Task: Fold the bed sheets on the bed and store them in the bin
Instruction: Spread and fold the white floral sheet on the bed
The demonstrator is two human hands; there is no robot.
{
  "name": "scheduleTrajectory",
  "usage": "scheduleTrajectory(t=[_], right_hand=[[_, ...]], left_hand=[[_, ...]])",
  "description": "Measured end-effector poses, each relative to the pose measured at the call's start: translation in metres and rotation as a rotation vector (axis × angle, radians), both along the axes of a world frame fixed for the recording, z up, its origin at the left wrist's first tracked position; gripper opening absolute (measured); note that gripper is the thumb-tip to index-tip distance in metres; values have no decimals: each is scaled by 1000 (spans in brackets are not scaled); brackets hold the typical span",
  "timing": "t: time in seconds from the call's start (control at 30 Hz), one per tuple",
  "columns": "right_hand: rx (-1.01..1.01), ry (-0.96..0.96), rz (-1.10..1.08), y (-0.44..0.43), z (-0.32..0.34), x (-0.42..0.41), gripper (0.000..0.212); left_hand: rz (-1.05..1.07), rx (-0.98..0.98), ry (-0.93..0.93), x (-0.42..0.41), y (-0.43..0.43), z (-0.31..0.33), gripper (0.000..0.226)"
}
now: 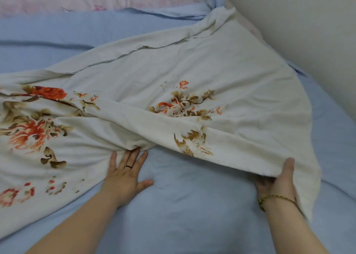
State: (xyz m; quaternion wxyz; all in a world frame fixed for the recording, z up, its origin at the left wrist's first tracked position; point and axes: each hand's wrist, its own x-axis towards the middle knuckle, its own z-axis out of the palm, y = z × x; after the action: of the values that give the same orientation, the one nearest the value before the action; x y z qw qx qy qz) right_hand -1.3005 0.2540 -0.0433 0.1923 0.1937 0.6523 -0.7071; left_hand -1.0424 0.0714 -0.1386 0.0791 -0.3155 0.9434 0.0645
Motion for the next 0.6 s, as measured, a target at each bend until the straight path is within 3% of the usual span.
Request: scheduleTrajectory(t=[0.07,0.13,0.27,0.47,0.53,0.6], right_hand=[[114,-31,-124,4,9,-29,30],[326,67,-154,0,16,-65,37],[412,255,-117,-53,47,-134,37],[416,457,287,-172,104,-226,42],[376,516,453,-225,115,-261,43],[370,557,593,-275,120,-285,44]], left_hand=[[65,24,95,-5,3,15,72],[174,16,275,-18,4,32,70],[113,-153,466,-76,1,50,67],[258,-116,379,-175,-25,37,107],[282,-115,336,-192,-44,39,102],[288,-117,348,-203,-58,46,78]])
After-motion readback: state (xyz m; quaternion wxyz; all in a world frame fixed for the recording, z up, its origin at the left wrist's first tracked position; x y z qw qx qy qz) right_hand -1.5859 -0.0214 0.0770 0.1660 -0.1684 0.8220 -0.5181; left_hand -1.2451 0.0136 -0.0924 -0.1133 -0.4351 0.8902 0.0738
